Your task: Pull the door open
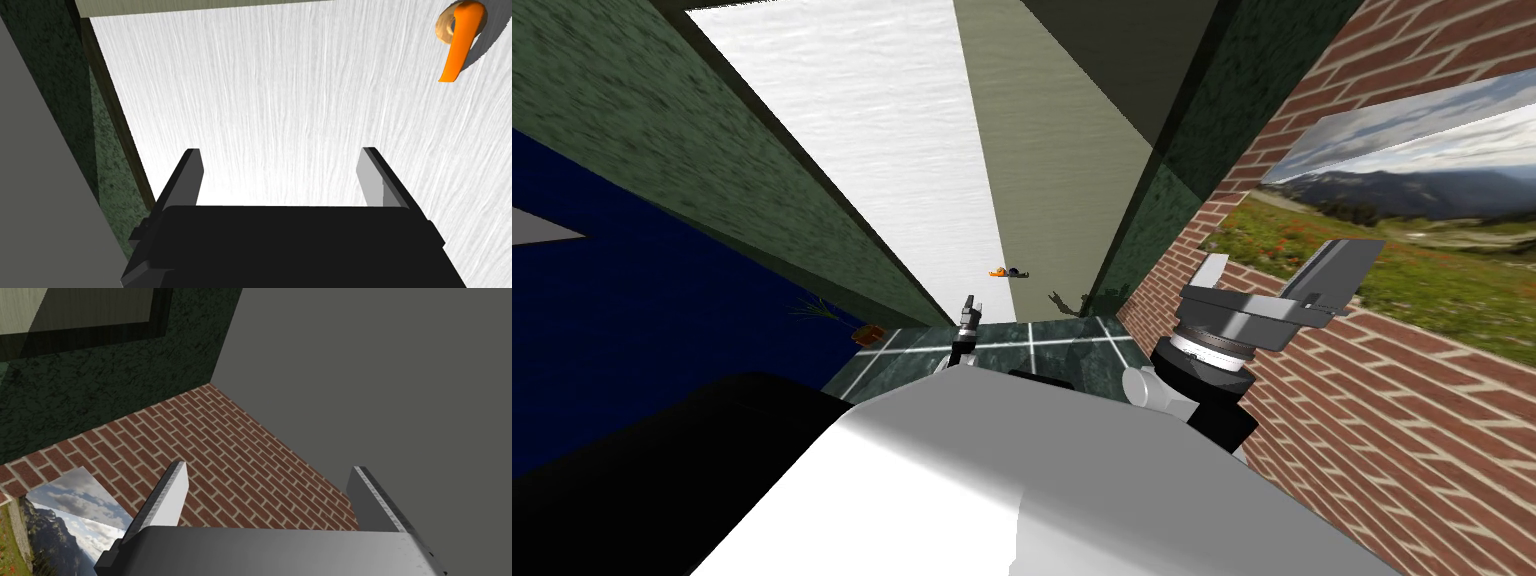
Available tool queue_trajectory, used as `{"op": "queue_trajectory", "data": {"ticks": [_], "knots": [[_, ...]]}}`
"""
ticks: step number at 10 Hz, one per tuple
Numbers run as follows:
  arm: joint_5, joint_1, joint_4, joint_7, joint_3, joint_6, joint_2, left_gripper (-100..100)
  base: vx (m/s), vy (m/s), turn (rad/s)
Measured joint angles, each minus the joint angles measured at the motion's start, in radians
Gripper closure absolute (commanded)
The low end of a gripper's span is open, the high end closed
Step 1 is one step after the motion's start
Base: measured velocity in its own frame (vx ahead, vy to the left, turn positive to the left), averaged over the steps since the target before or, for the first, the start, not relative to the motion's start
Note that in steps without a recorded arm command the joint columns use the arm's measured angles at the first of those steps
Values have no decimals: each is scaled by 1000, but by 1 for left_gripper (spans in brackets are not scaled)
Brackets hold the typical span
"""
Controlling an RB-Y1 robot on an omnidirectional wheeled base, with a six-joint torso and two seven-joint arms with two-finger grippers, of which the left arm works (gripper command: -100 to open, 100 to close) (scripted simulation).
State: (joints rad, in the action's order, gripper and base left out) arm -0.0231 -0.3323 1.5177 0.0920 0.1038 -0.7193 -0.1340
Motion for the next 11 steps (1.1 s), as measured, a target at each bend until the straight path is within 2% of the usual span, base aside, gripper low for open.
{"op": "queue_trajectory", "data": {"ticks": [1,5,8,11], "knots": [[-4,9,-37,4,6,-6,-3,-100,116,11,-30],[-14,10,-100,17,21,-9,-14,-100,90,-5,-23],[-21,22,-150,24,30,-20,-21,-100,67,9,-27],[-27,46,-222,28,41,-29,-25,-100,120,11,-38]]}}
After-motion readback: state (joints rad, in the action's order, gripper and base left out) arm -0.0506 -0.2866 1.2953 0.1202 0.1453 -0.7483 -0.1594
